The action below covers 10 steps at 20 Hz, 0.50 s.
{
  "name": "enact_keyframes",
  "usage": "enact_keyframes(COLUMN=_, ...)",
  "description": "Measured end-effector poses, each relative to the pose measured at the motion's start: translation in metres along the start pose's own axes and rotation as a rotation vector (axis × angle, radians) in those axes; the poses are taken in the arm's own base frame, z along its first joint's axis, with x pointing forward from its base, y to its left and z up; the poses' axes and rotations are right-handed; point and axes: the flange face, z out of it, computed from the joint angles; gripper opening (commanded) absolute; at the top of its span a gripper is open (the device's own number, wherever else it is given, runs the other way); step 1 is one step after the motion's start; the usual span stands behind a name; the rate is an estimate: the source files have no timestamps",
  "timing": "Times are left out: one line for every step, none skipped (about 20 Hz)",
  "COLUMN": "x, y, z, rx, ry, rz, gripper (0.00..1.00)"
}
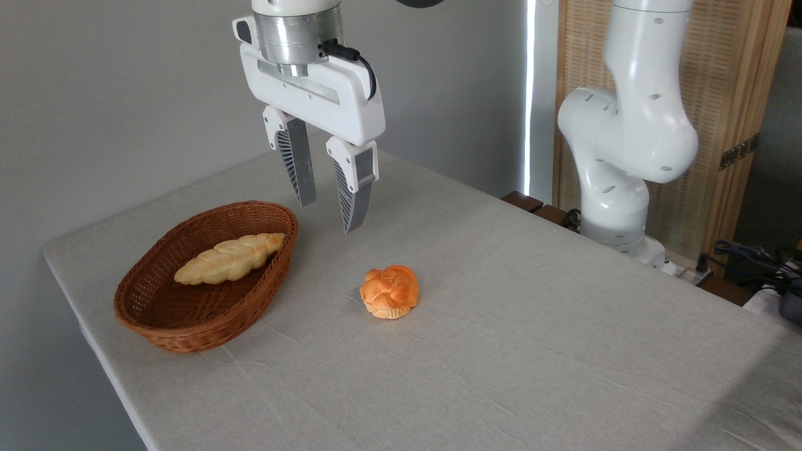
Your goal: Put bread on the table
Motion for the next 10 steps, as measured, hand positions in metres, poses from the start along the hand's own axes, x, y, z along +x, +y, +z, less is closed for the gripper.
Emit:
enact_keyframes(x=0.0001, y=0.0001, z=0.0000, rx=0.000, ry=0.000, rz=0.000, gripper=1.00)
enact_keyframes(x=0.0001, y=0.0002, z=0.0000, rx=0.000, ry=0.000, rz=0.000, gripper=1.00)
enact_keyframes(x=0.0002, y=0.0003, z=0.0000, rx=0.000, ry=0.000, rz=0.001, gripper=1.00)
enact_keyframes(x=0.0004, y=0.0006, z=0.0001, rx=0.000, ry=0.000, rz=0.001, gripper=1.00)
enact_keyframes(x=0.0007, y=0.0010, z=0.0002, rx=0.000, ry=0.000, rz=0.002, gripper=1.00)
enact_keyframes(x=0.0010, y=0.0015, z=0.0003, rx=0.000, ry=-0.001, rz=0.003, gripper=1.00)
enact_keyframes(x=0.0014, y=0.0021, z=0.0004, rx=0.000, ry=-0.001, rz=0.005, gripper=1.00)
enact_keyframes(x=0.0017, y=0.0026, z=0.0005, rx=0.000, ry=-0.001, rz=0.006, gripper=1.00)
enact_keyframes(x=0.0023, y=0.0035, z=0.0005, rx=0.000, ry=-0.001, rz=0.008, gripper=1.00)
enact_keyframes(x=0.0047, y=0.0068, z=0.0011, rx=0.001, ry=-0.001, rz=0.015, gripper=1.00)
